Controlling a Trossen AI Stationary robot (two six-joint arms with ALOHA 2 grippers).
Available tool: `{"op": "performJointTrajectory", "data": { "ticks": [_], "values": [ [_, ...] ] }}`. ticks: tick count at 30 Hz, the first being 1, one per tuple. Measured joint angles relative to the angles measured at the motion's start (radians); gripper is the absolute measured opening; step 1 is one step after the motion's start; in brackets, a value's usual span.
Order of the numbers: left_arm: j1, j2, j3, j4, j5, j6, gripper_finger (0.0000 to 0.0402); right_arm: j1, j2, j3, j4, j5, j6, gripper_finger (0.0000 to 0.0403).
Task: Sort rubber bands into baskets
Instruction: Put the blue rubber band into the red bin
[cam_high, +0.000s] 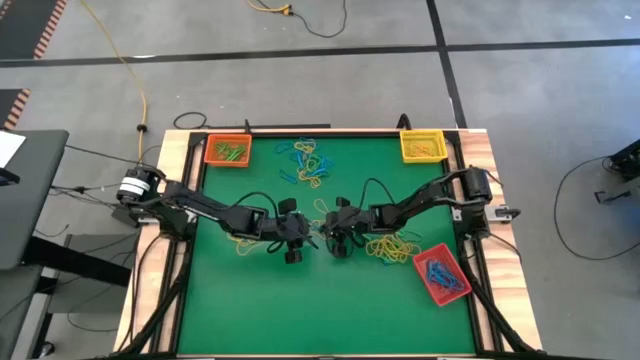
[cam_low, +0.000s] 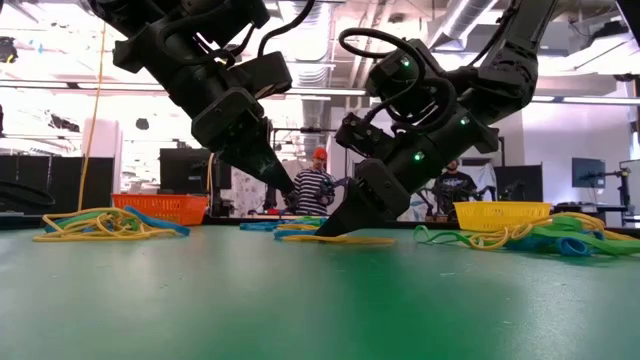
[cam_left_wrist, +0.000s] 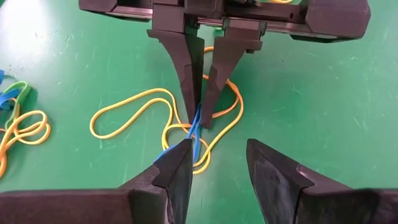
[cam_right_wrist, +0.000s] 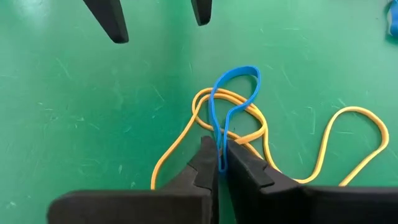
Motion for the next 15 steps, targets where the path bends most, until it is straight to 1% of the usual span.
{"op": "performJointTrajectory", "data": {
  "ticks": [5, 10, 15],
  "values": [
    [0.0, 0.0, 0.0, -0.005, 0.0, 0.001, 0.0141, 0.009, -0.047, 0.0, -0.026, 0.025, -0.015, 0.0025],
    [0.0, 0.0, 0.0, -0.006, 0.001, 0.011, 0.0141, 0.037, -0.137, 0.0, -0.083, 0.075, -0.045, 0.0024],
    [0.0, 0.0, 0.0, -0.007, 0.001, 0.018, 0.0141, 0.077, -0.24, 0.0, -0.232, 0.128, -0.034, 0.0024]
  ]
}}
